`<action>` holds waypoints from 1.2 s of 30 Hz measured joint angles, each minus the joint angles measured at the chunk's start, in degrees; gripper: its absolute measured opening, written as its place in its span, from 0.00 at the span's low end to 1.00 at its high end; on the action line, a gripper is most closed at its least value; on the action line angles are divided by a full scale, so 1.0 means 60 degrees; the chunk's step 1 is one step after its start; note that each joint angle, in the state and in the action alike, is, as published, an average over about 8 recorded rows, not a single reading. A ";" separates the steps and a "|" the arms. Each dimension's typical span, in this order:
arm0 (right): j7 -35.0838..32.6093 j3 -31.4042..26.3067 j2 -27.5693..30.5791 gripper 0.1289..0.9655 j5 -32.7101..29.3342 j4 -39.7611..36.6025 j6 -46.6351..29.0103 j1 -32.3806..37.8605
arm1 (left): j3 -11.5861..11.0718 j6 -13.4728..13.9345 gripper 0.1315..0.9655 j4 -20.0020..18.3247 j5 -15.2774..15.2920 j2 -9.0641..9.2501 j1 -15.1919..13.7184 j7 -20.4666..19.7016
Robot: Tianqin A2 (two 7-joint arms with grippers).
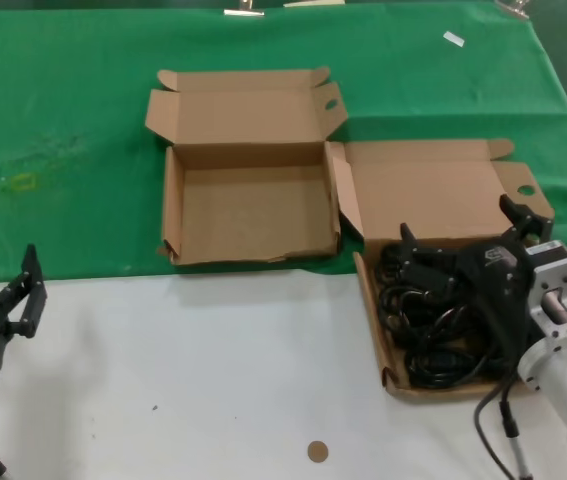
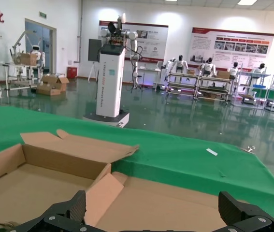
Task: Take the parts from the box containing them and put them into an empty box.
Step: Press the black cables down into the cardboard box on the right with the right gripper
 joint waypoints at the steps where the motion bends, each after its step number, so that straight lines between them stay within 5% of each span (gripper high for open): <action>1: 0.0020 -0.0035 0.0078 1.00 0.0008 0.0003 0.0031 -0.0002 | 0.0000 0.0000 0.57 0.0000 0.0000 0.0000 0.0000 0.0000; 14: 0.0469 -0.0888 0.1755 1.00 0.0116 -0.0048 -0.0079 0.0199 | 0.0000 0.0000 0.21 0.0000 0.0000 0.0000 0.0000 0.0000; 36: 0.1019 -0.1633 0.5305 1.00 -0.0237 -0.0648 -0.4397 0.2017 | 0.0000 0.0000 0.01 0.0000 0.0001 0.0000 0.0000 -0.0001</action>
